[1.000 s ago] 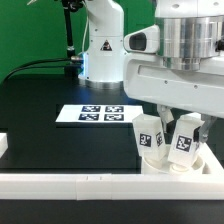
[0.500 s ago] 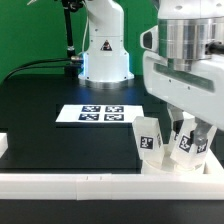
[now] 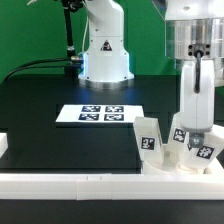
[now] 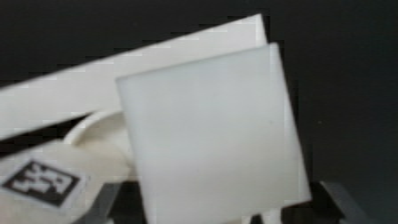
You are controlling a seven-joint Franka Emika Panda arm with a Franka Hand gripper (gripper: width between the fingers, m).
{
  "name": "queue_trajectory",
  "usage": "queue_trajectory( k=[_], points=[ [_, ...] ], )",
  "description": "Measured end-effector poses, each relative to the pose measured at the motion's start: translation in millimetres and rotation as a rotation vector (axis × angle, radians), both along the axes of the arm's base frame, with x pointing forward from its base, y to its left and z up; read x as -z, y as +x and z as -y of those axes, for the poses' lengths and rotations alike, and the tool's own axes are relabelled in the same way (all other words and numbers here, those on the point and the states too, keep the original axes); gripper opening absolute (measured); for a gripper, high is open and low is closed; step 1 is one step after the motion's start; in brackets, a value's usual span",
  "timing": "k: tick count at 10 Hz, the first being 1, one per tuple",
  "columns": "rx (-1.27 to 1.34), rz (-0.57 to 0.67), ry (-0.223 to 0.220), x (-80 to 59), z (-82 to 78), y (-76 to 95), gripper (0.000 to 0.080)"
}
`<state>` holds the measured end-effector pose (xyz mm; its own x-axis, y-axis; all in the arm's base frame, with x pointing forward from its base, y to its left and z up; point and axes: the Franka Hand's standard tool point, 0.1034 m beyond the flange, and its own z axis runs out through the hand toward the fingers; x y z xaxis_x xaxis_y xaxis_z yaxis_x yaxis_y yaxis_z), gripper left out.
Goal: Assemble stool
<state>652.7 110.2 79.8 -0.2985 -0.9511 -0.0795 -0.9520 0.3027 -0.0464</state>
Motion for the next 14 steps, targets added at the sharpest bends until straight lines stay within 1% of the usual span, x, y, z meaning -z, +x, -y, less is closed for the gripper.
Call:
queue_trajectory(
  k=[1, 4, 5, 6, 8, 9, 10, 11, 12, 13, 14],
  points=[
    [0.075, -0.004, 0.006, -0.1, 0.0, 0.1, 0.0341],
    [0.125, 0.008, 0.017, 0.3, -2.7, 0.1, 0.0341],
    [0.147, 0.056, 0.0, 1.7, -6.9, -2.4, 0.0341],
    [0.117, 0.113, -0.028, 3.5, -11.6, -4.0, 0.0341],
    [0.156, 0.211, -0.036, 7.5, -22.8, -3.1, 0.0341],
    [0.176, 0.238, -0.03, 8.6, -26.3, -3.5, 0.0341],
    [0.143, 0.235, -0.035, 8.9, -27.0, -4.4, 0.0341],
    [0.136, 0.235, -0.036, 9.1, -26.8, -4.4, 0.043],
    [0.111, 0.237, -0.041, 8.8, -26.9, -4.2, 0.056],
    [0.081, 0.244, -0.037, 1.0, -28.1, -1.0, 0.056],
    [0.003, 0.262, -0.042, -10.0, -28.8, 2.7, 0.0629]
  ],
)
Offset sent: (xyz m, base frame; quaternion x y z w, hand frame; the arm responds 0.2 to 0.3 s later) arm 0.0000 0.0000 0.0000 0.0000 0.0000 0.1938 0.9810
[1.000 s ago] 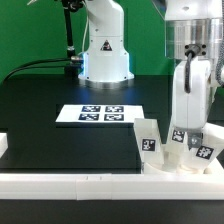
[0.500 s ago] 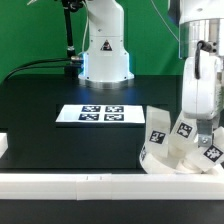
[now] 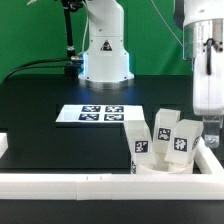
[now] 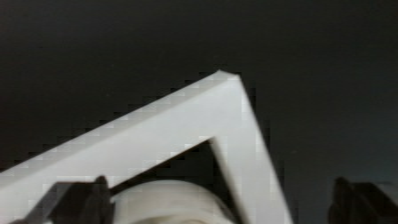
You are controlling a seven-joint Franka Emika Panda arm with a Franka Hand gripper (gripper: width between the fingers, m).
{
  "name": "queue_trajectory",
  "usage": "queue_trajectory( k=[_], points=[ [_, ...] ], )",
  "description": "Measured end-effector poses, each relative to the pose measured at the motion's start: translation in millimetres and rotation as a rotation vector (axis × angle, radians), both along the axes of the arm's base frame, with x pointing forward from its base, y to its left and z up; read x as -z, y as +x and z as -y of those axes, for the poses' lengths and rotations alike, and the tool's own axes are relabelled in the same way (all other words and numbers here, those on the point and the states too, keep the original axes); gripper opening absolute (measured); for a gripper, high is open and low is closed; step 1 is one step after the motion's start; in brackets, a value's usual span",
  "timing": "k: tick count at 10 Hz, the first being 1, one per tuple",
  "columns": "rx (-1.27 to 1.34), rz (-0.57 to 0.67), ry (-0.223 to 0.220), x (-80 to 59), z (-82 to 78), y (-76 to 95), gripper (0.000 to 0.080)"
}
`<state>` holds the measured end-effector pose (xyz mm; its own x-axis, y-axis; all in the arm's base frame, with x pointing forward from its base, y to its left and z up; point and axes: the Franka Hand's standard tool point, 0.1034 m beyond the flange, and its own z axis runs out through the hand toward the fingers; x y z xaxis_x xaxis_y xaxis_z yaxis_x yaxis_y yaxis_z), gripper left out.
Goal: Assemble stool
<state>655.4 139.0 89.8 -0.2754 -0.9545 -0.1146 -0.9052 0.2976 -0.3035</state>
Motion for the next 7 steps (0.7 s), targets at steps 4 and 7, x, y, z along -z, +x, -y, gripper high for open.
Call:
queue_trajectory(
  k=[4, 7],
  points=[
    [-0.572, -0.009, -0.153, -35.1, -1.3, 7.5, 0.0649],
    [-0.762, 0.003, -0.227, -30.2, 2.6, 8.8, 0.0649]
  ],
)
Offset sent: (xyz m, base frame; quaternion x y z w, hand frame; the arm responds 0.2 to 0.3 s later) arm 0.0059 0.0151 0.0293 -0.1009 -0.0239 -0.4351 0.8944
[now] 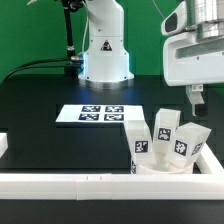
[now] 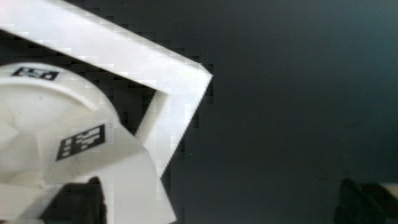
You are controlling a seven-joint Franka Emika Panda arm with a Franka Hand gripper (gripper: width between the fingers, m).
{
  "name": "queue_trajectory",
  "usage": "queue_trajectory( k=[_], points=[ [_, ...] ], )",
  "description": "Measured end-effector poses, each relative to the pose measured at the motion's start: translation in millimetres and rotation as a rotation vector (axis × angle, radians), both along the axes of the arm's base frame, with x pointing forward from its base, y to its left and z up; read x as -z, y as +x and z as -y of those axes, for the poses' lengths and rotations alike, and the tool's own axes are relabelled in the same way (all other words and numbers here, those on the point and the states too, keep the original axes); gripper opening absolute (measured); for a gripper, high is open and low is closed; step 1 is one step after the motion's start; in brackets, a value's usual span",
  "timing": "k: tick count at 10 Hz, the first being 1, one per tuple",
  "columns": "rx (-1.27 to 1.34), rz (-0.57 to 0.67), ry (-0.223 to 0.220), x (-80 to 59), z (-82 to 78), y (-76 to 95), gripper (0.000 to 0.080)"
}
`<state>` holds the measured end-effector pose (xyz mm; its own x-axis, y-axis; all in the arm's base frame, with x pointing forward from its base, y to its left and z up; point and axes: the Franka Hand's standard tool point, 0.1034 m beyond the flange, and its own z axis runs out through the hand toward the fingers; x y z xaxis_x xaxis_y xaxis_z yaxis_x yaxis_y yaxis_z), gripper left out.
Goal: Assemble stool
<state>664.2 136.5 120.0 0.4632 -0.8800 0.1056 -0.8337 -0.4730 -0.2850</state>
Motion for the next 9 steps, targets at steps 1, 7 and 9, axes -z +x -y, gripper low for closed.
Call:
queue_trajectory(
  k=[1, 7, 9],
  points=[
    [-0.095, 0.003, -0.038, 0.0, 1.6, 0.4, 0.0649],
    [-0.246, 0.005, -0.093, -0.1, 6.1, 1.2, 0.0649],
    [-0.246, 0.005, -0.093, -0.1, 6.1, 1.2, 0.0649]
  ],
)
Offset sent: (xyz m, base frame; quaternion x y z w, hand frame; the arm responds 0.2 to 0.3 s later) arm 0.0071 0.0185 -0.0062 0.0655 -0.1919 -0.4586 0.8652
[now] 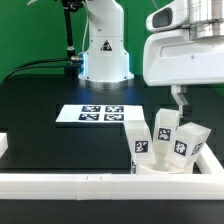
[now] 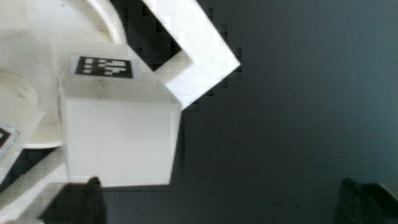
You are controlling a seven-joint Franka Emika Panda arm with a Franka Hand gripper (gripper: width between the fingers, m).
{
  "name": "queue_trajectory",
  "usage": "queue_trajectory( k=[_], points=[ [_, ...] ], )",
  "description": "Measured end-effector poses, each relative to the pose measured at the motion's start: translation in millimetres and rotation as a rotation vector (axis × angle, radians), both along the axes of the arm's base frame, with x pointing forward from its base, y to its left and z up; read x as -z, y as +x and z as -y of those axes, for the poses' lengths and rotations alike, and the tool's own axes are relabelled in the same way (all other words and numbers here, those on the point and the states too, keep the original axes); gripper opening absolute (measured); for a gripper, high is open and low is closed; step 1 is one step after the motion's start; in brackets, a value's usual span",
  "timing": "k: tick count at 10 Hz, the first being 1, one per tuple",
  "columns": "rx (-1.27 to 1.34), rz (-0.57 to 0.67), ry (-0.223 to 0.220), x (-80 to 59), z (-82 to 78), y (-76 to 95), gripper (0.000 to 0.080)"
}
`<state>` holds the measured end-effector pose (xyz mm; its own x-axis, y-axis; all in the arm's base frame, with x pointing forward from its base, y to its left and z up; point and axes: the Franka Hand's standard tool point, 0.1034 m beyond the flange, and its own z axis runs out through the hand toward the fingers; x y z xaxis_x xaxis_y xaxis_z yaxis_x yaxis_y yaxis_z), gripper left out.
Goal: Assemble stool
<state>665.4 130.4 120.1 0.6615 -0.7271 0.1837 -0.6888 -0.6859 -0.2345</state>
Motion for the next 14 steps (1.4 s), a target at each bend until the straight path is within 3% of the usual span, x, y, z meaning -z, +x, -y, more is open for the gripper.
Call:
queue_trajectory(
  k=[3, 5, 7, 9, 12, 14],
  points=[
    [0.0, 0.0, 0.0, 0.0, 0.0, 0.0, 0.0649],
    [-0.292, -0.006, -0.085, 0.6, 7.4, 1.2, 0.0649],
    [-0.367, -0.008, -0.101, 1.0, 10.4, 4.3, 0.0649],
    [-0.676, -0.061, -0.187, 5.4, 10.7, 0.0, 0.0649],
    [-0.835, -0.065, -0.237, 4.0, 16.4, 2.0, 0.0649],
    [-0.958, -0.07, -0.292, 3.5, 21.7, 3.2, 0.0649]
  ],
)
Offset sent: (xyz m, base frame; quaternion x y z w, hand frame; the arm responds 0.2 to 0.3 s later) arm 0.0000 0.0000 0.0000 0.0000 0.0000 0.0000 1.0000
